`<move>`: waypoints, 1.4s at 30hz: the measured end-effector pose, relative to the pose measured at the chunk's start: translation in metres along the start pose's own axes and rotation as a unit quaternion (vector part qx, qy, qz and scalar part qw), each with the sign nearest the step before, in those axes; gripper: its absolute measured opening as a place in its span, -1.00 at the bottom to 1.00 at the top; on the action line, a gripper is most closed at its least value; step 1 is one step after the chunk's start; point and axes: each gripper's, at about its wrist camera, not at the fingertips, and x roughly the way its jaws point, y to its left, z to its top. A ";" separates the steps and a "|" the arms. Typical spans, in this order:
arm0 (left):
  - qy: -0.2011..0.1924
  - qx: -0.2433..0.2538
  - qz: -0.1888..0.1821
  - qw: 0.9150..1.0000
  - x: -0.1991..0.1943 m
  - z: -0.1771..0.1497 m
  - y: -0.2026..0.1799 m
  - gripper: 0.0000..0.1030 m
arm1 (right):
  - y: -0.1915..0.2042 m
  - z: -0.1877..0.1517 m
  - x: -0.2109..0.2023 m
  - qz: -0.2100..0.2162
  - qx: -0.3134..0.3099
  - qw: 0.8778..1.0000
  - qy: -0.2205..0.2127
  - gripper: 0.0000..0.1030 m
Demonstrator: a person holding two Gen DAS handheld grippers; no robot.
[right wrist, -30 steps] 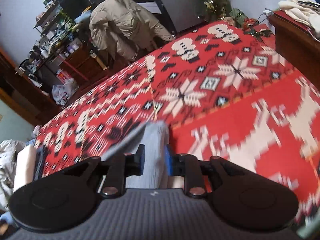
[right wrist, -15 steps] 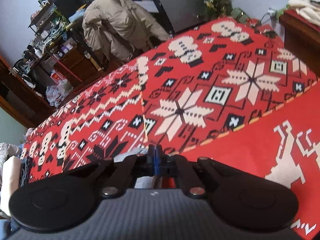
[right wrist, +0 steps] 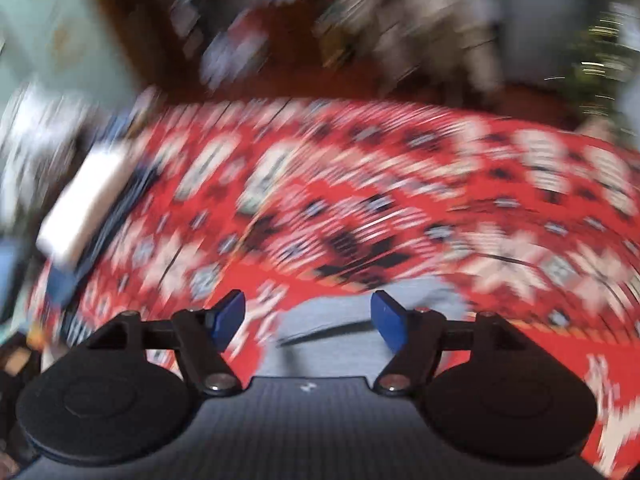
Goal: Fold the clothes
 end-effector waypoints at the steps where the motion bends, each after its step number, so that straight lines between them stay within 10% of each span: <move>1: 0.000 -0.001 -0.002 1.000 0.000 0.000 0.001 -0.90 | 0.009 0.013 0.011 -0.008 -0.035 0.999 0.029 0.14; 12: -0.002 -0.014 -0.024 1.000 0.002 0.001 0.008 -0.90 | 0.077 0.040 0.125 -0.077 -0.269 0.925 0.258 -0.11; 15: -0.003 -0.012 -0.023 1.000 0.002 0.001 0.008 -0.90 | 0.079 0.036 0.134 -0.114 -0.285 0.911 0.274 -0.83; 21: -0.007 0.000 -0.011 1.000 0.001 -0.001 0.004 -0.90 | 0.060 0.056 0.103 -0.135 -0.200 0.952 0.191 -0.87; 32: -0.006 0.005 -0.005 1.000 0.000 -0.003 0.004 -0.91 | 0.036 0.080 0.086 -0.188 -0.146 0.964 0.114 -0.90; 38: -0.008 -0.017 -0.017 1.000 -0.004 0.002 0.011 -0.90 | 0.038 0.075 0.096 -0.143 -0.136 0.973 0.123 -0.85; 42: -0.019 -0.017 -0.027 0.999 -0.016 0.003 0.012 -0.74 | 0.044 0.072 0.099 -0.110 -0.111 0.981 0.116 -0.21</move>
